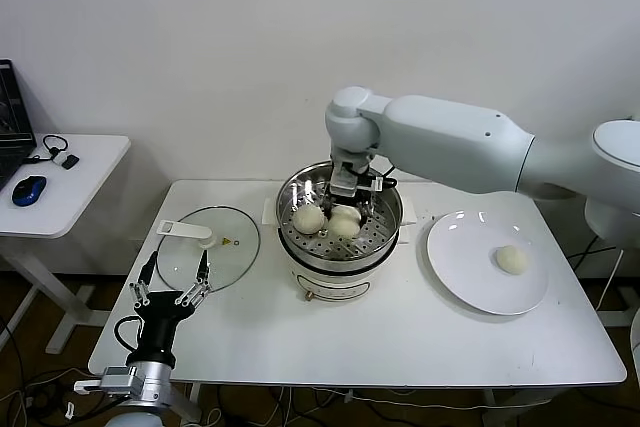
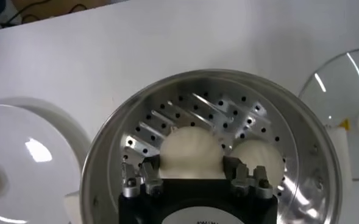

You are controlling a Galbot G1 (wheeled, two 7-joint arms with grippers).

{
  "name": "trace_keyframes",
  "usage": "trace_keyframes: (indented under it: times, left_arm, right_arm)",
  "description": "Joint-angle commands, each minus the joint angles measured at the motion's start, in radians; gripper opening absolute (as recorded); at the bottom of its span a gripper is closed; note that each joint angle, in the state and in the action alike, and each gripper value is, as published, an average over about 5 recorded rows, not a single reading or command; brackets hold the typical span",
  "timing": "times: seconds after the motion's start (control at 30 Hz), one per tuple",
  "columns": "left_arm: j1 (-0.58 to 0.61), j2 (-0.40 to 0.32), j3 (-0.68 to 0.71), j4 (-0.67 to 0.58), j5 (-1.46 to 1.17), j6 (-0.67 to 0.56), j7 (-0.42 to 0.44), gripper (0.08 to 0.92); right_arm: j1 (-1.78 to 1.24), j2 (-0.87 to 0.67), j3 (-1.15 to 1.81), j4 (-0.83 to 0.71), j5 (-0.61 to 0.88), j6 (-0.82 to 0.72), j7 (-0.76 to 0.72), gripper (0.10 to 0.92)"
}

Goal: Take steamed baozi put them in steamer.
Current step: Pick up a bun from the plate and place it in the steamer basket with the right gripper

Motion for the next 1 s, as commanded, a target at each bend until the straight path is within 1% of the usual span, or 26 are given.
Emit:
trace_keyframes:
  times: [0.03,0.87,0.93,1.0]
  left_arm:
    - [-0.001,-0.002,0.002,0.002,0.002,-0.001,0.000,0.823]
    - [0.000,-0.003,0.002,0.006,-0.001,-0.002,0.000,0.823]
    - [0.000,-0.003,0.002,0.005,-0.001,-0.002,0.000,0.823]
    - [0.000,-0.003,0.002,0.006,-0.001,-0.001,0.000,0.823]
  right_arm:
    - [-0.060,0.030,0.013,0.003,-0.042,0.011,0.002,0.670]
    - [-0.090,0.031,0.018,-0.003,-0.061,0.015,0.014,0.671]
    - [-0.089,0.030,0.019,-0.003,-0.064,0.013,0.020,0.681]
    - [-0.088,0.029,0.020,-0.004,-0.063,0.013,0.023,0.713]
